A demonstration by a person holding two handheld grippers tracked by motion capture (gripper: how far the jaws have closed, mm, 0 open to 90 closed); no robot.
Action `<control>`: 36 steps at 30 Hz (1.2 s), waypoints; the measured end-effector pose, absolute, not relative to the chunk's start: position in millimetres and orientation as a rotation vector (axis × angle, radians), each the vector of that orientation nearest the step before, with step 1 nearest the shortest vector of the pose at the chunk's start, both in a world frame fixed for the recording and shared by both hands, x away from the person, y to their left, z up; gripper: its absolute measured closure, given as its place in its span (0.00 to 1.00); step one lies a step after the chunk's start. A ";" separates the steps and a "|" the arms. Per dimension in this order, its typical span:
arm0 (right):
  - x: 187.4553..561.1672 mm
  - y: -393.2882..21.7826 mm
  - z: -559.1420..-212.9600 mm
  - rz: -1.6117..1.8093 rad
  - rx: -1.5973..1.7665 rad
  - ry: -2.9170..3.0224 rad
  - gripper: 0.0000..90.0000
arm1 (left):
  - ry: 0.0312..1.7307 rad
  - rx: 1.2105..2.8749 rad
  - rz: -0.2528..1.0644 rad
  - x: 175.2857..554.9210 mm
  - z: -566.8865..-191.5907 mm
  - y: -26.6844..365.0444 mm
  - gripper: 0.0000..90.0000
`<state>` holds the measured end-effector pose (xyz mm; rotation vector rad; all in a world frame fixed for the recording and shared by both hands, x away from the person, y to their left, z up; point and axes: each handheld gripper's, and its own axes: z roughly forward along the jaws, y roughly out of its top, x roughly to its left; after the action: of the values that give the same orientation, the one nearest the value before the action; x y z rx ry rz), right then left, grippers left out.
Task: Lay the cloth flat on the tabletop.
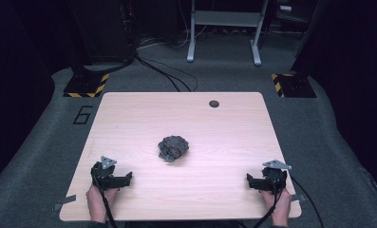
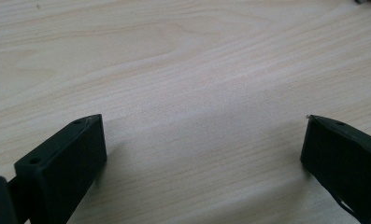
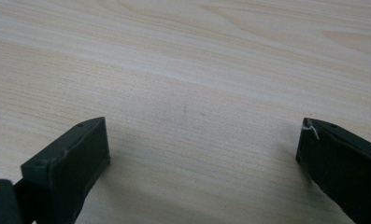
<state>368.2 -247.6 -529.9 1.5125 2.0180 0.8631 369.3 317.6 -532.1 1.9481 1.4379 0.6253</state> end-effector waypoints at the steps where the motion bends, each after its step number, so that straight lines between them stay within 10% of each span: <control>1: 368.2 -247.6 -529.9 0.863 1.512 2.018 0.02 | 1.439 1.944 0.629 369.4 -532.4 317.5 0.00; 36: 368.1 -247.3 -529.7 0.857 1.520 2.014 0.02 | 1.435 1.948 0.613 371.9 -530.7 316.5 0.01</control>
<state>368.1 -247.3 -529.7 1.5197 2.0135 0.8566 371.9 316.5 -530.7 1.9483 1.4349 0.6131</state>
